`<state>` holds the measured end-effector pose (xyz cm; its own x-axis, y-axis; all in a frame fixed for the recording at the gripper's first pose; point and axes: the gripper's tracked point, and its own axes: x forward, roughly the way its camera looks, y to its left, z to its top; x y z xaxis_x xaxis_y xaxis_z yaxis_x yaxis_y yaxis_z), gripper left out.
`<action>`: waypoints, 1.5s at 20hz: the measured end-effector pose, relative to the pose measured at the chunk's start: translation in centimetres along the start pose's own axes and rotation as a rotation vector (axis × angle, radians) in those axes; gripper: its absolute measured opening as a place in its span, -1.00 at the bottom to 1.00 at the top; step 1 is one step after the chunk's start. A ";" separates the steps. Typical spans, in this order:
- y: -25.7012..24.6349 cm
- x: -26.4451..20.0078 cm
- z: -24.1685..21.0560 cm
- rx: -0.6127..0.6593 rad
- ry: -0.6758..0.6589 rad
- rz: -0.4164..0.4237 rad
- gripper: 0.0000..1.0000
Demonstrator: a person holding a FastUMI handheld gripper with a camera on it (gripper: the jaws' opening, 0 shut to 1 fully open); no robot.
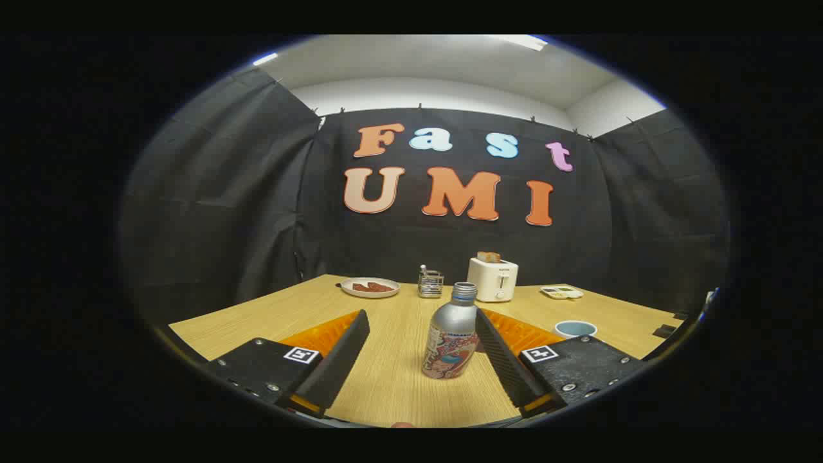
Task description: Take the bottle from table, then pour the juice into the cup, finally place the bottle on the coaster
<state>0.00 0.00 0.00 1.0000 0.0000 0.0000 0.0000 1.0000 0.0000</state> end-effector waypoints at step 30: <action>-2.5 1.3 -2.3 0.036 0.053 -0.062 0.97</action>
<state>1.30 -2.46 -2.29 0.9967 -0.0612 -0.0536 0.0631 0.9974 0.0347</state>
